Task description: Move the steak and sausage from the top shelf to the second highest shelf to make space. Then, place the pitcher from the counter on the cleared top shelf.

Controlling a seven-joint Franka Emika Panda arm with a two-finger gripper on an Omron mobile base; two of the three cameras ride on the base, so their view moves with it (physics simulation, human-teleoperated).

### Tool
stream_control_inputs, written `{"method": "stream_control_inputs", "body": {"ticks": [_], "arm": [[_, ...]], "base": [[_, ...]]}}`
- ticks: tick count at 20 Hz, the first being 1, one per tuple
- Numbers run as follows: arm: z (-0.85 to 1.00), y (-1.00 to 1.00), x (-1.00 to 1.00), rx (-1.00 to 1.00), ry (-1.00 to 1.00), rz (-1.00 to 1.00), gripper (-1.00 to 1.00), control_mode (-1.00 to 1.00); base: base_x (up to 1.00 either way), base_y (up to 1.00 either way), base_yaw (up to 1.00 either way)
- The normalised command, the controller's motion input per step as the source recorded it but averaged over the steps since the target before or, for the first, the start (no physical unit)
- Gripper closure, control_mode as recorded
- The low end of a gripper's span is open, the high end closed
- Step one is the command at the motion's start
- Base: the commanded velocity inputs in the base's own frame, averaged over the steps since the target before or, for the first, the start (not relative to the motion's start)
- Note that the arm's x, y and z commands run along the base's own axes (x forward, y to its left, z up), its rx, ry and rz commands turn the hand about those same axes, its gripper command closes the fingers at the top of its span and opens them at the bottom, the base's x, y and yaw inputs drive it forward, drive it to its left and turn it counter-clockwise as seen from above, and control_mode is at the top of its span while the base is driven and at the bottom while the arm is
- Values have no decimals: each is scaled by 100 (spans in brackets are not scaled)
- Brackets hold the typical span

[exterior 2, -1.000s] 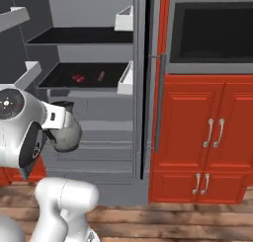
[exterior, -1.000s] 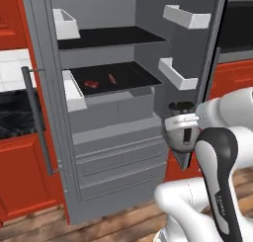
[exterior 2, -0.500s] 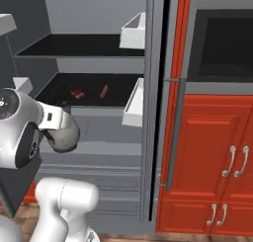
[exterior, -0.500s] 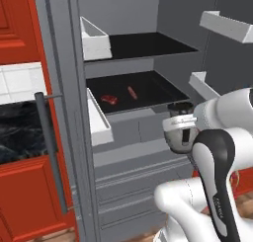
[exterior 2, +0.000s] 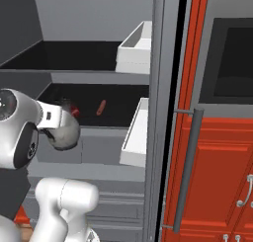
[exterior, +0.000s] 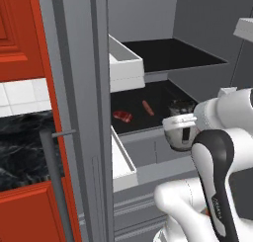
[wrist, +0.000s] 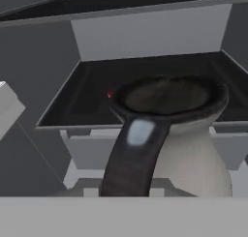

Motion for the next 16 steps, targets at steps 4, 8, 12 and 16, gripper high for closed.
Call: {"method": "stream_control_inputs", "body": {"ticks": [4, 8, 12, 16], "arm": [[66, 0, -33, -1, -26, 1, 100, -100], [95, -1, -12, 0, -18, 9, 100, -100], [78, 0, 2, 0, 0, 16, 100, -100], [67, 0, 27, 0, 0, 19, 100, -100]], "base": [[0, 0, 0], [0, 0, 0], [0, 0, 0], [0, 0, 0]]}}
